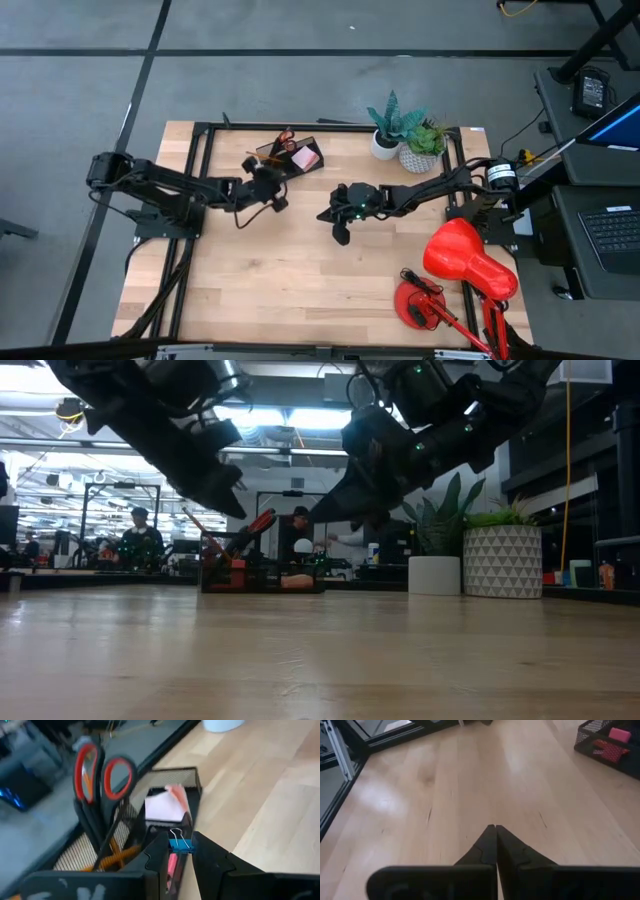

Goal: Pick and place office supplies into organizer
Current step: Put the blue binder clip into the desk organizer

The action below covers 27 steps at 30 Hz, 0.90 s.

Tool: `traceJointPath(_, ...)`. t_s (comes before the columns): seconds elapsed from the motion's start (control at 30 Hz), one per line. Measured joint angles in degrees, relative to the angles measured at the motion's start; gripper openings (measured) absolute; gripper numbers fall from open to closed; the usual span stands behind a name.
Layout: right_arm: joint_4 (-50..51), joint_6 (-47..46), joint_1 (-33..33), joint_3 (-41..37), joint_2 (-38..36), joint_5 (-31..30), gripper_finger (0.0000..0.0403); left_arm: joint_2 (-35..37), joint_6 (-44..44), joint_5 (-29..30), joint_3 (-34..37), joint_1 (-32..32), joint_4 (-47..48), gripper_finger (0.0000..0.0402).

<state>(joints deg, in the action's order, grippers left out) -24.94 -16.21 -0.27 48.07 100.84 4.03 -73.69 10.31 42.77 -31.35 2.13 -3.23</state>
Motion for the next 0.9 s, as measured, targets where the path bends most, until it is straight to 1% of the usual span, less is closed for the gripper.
traceJointPath(0.13, -0.1, 0.0, 0.0, 0.0, 0.0, 0.0, 0.0002, 0.0, 6.9, -3.7, 0.0, 2.5, 2.4, 0.0066)
traceJointPath(0.23, -0.1, 0.0, 0.0, 0.0, 0.0, 0.0, 0.0002, -0.7, 10.2, -5.1, 0.0, 4.2, 3.7, 0.0066)
traceJointPath(0.53, -0.6, 0.0, 0.0, 0.0, 0.0, 0.0, 0.0002, -4.9, 13.1, -9.7, 0.0, 9.5, 3.6, 0.0067)
traceJointPath(0.63, -0.6, 0.0, 0.0, 0.0, 0.0, 0.0, 0.0002, -6.0, 14.4, -9.9, 0.0, 10.8, 3.5, 0.0067)
traceJointPath(0.9, -0.6, 0.0, 0.0, 0.0, 0.0, 0.0, 0.0002, -7.0, 16.6, -12.9, 0.0, 13.1, 3.4, 0.0067)
